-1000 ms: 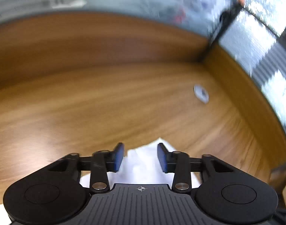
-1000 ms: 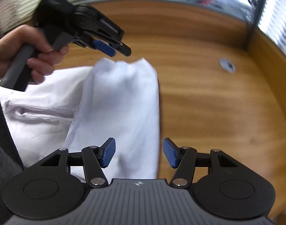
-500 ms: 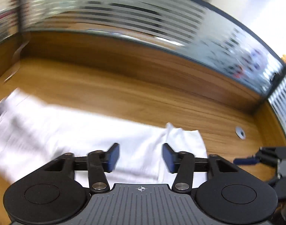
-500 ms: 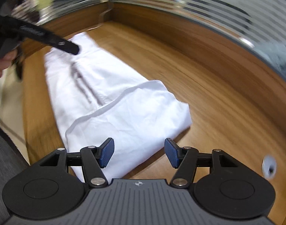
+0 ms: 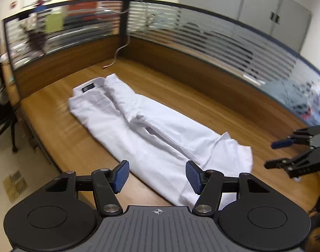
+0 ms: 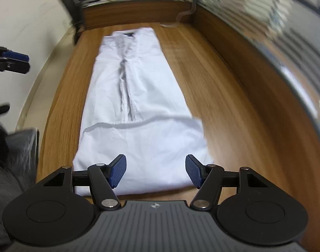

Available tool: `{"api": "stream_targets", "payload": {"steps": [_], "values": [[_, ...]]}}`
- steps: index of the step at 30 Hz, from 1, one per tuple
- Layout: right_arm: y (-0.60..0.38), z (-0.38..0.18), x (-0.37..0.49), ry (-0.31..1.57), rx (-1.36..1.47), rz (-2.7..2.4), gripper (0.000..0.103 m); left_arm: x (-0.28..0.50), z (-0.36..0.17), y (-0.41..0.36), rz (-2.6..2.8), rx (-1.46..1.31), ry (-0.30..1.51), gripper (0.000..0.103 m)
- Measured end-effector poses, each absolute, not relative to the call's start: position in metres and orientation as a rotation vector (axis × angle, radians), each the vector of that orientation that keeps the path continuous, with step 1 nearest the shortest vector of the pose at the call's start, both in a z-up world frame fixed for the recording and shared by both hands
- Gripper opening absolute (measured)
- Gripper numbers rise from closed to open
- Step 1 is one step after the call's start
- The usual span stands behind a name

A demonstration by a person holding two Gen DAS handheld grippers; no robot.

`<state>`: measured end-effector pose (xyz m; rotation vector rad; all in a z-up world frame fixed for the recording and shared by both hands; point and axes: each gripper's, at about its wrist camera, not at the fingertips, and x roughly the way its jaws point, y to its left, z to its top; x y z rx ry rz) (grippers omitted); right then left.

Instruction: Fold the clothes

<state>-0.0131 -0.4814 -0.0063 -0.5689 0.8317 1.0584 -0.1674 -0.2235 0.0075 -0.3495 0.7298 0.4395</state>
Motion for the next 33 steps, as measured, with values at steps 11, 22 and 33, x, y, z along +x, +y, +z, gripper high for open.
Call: {"api": "stream_targets", "payload": {"steps": [11,22,33], "values": [[-0.471,-0.008,0.032,0.715,-0.767,1.421,0.074,-0.153,0.002,-0.264,0.593,-0.456,0.671,0.068],[-0.492,-0.093,0.031,0.443,-1.04,1.839,0.075,-0.108,-0.047,-0.293,0.755,-0.51,0.647,0.073],[-0.517,-0.143,-0.027,-0.232,-1.286,1.812,0.078,-0.085,-0.069,-0.318,0.534,-0.318,0.761,0.089]]}}
